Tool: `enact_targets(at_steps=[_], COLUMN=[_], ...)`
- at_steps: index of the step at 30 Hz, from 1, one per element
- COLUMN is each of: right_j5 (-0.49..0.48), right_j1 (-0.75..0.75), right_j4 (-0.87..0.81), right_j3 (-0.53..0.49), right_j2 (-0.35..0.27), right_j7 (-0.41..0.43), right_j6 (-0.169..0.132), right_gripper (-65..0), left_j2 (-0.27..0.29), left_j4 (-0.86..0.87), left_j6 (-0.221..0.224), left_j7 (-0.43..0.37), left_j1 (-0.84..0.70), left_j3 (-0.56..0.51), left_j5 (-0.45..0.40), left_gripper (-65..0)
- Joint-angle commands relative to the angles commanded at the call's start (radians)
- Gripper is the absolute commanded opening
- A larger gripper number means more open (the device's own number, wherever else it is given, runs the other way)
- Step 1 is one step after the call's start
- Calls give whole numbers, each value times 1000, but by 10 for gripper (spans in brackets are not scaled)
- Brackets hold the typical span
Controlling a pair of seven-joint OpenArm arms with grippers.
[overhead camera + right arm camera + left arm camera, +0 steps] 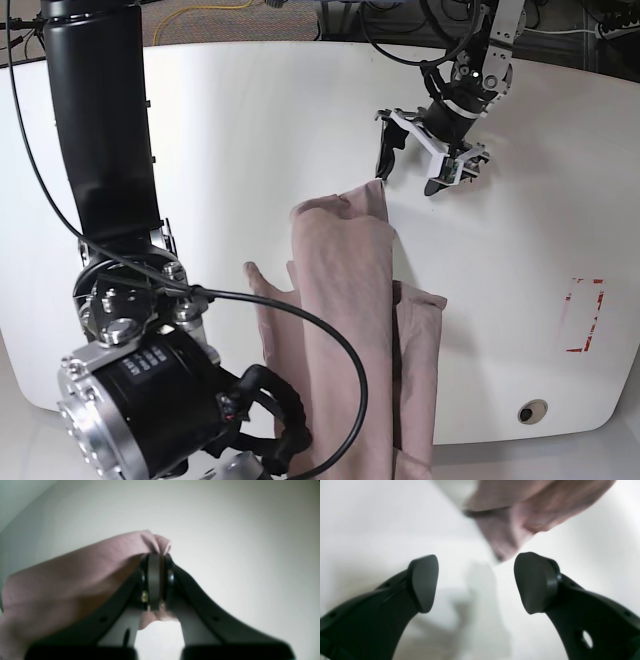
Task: Fold the T-shirt properly
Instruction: 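Lower the left gripper and grasp the hanging shirt's raised edge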
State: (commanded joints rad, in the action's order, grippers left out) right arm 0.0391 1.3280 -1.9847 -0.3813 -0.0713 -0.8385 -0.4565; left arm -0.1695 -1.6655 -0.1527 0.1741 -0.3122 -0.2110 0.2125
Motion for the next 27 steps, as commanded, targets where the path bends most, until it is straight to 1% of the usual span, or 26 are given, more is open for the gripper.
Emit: enact_targets(at_steps=[8,14,16,24,27], right_j5=[0,0,0,0,0], right_j1=[-2,-2,-2,-2,-3], right_j4=[0,-2,-2,-2,-2], right_j3=[2,2,0,2,2], right_j2=[0,0,0,0,2], right_j7=[0,0,0,0,0], right_j6=[0,0,0,0,0], right_gripper=[-650,-650,-650,-650,-650], left_j2=[0,2,20,28,48], left_j4=[84,117,126,203,238], left_j6=[2,2,2,2,2], left_j7=[0,0,0,0,0], left_j1=[48,54,58,101,124], left_j3=[-54,-64,-68,-68,-68], left_j5=[-3,-3,-5,-3,-3], left_gripper=[-178,-178,-178,-178,-178])
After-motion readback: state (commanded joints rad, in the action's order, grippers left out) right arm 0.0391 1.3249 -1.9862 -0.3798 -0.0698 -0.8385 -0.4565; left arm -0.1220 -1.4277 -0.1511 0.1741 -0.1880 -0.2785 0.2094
